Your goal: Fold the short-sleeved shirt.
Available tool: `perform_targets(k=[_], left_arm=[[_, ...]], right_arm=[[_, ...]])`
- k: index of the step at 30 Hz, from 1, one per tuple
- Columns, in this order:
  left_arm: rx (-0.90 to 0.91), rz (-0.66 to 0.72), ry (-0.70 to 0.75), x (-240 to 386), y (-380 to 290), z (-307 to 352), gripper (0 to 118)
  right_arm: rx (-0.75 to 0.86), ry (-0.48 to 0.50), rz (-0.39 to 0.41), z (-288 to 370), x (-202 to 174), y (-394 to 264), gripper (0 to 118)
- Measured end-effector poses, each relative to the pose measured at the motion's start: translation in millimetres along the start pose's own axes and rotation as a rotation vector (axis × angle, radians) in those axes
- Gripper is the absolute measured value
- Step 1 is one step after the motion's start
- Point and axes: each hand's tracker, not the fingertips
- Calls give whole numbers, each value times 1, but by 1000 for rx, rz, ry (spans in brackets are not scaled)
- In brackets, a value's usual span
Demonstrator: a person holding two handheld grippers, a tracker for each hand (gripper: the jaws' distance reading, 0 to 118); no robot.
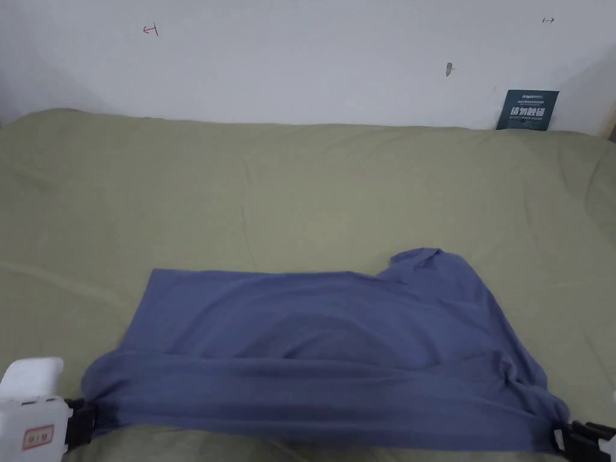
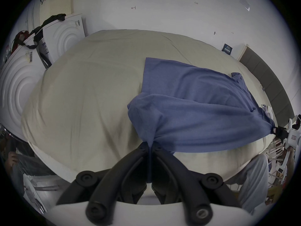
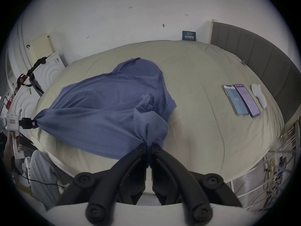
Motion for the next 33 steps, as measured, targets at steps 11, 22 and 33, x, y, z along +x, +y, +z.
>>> perform_targets(k=[11,22,33], left_arm=[[-32,21,-28,-15,-24,-4,108],[248,31,-27,17,53,5,47],[117,47,44,28,152,-114,70]], right_arm=[[-46,7,-64,1,1,-24,117],[197,-2,-35,-4,-33,56,29],[192,9,-26,-69,-29,104,2]])
